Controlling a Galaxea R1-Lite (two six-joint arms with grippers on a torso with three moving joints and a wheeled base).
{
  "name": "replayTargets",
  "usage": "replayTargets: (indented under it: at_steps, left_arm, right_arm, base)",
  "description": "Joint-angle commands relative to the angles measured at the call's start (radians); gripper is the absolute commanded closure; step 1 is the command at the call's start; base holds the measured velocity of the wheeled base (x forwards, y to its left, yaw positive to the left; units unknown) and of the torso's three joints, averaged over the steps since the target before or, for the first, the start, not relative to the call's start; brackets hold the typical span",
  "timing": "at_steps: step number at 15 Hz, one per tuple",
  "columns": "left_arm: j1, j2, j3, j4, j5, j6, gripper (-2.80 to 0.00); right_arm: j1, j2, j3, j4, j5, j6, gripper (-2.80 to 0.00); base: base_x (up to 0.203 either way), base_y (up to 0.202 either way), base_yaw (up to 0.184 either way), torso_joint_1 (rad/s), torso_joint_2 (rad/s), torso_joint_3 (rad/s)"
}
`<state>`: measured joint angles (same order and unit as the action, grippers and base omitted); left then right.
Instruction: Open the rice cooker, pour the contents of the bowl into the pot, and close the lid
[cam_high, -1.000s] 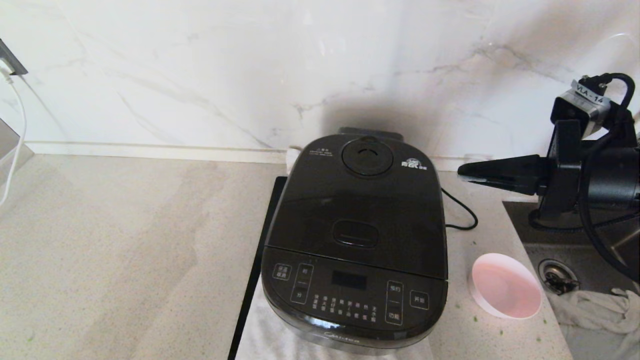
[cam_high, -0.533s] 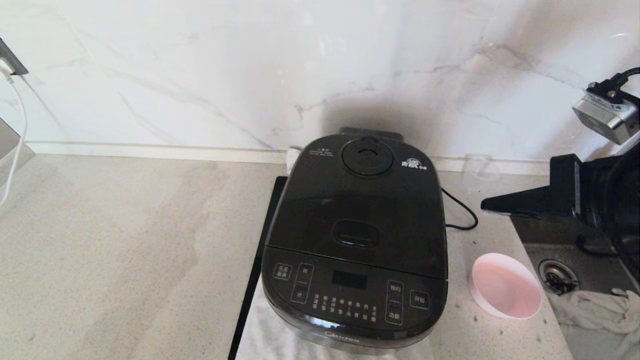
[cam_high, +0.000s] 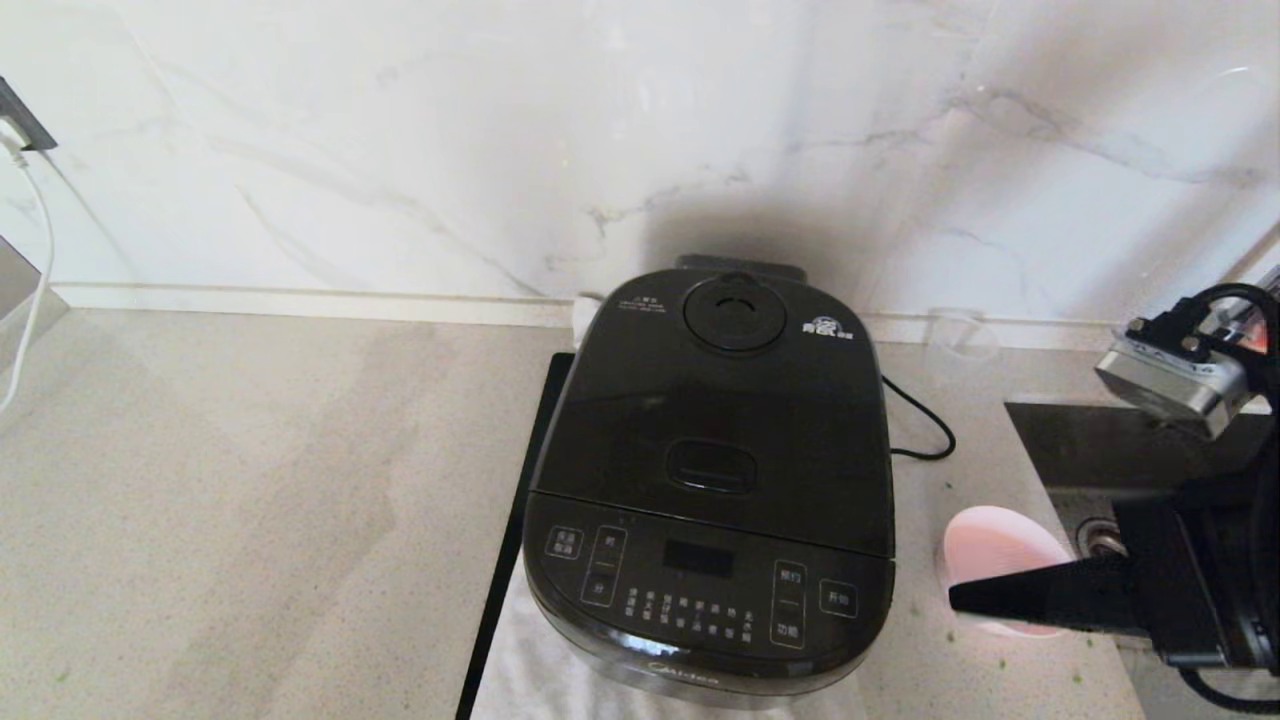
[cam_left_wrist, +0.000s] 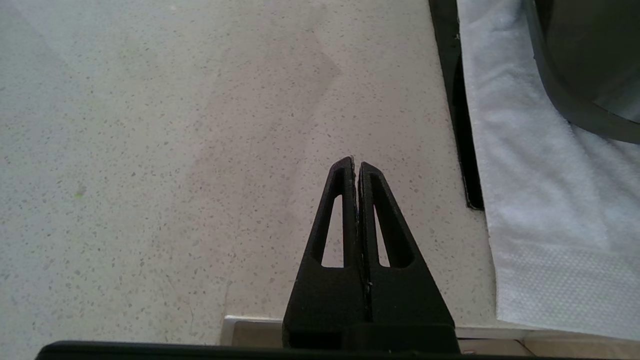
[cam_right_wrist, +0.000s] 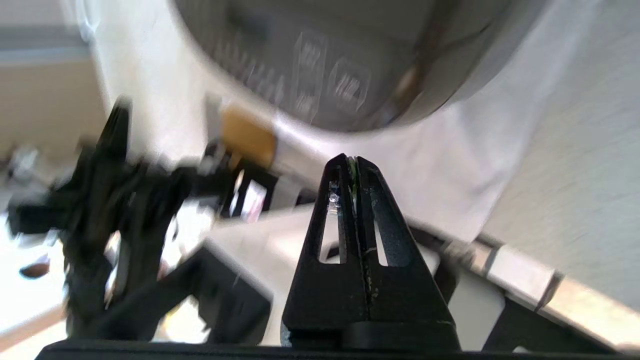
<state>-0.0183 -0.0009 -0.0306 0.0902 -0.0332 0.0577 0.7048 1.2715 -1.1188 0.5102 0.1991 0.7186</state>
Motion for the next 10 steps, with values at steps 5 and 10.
replayTargets:
  at_steps: [5,10]
  left_arm:
    - [0.0,-0.001,0.0,0.0,0.0,0.001,0.0]
    - [0.0,-0.001,0.0,0.0,0.0,0.001,0.0]
  right_arm:
    - [0.061,0.112,0.009,-0.059,0.015,-0.002,0.0]
    - [0.064,0.162,0.016,-0.13,0.021,0.001,0.0]
  base:
    - [0.0,0.0,0.0,0.0,0.0,0.0]
    - [0.0,0.0,0.0,0.0,0.0,0.0]
